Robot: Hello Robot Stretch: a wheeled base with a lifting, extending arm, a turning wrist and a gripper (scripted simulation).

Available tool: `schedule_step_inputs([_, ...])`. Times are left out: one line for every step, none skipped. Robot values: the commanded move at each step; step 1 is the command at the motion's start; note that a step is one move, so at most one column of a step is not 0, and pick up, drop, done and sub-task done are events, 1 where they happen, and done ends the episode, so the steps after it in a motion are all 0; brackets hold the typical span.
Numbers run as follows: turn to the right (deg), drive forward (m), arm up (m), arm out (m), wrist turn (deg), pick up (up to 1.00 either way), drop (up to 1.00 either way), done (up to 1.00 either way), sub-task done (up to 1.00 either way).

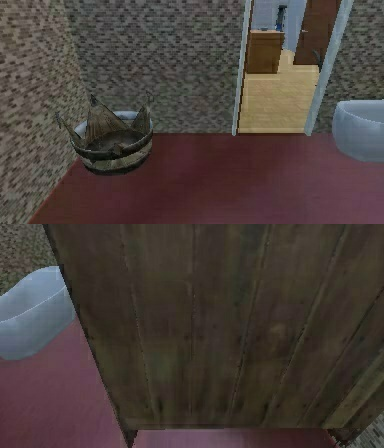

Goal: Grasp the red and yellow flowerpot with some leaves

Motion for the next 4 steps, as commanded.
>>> schedule_step_inputs([0.0, 0.0, -0.06, 0.0, 0.0, 0.0, 0.0, 0.0, 0.0])
schedule_step_inputs([0.0, 0.0, 0.0, 0.0, 0.0, 1.0, 0.0, 0.0, 0.0])
schedule_step_inputs([0.0, 0.0, 0.1, 0.0, 0.0, 0.0, 0.0, 0.0, 0.0])
schedule_step_inputs([0.0, 0.0, 0.0, 0.0, 0.0, 0.0, 0.0, 1.0, 0.0])
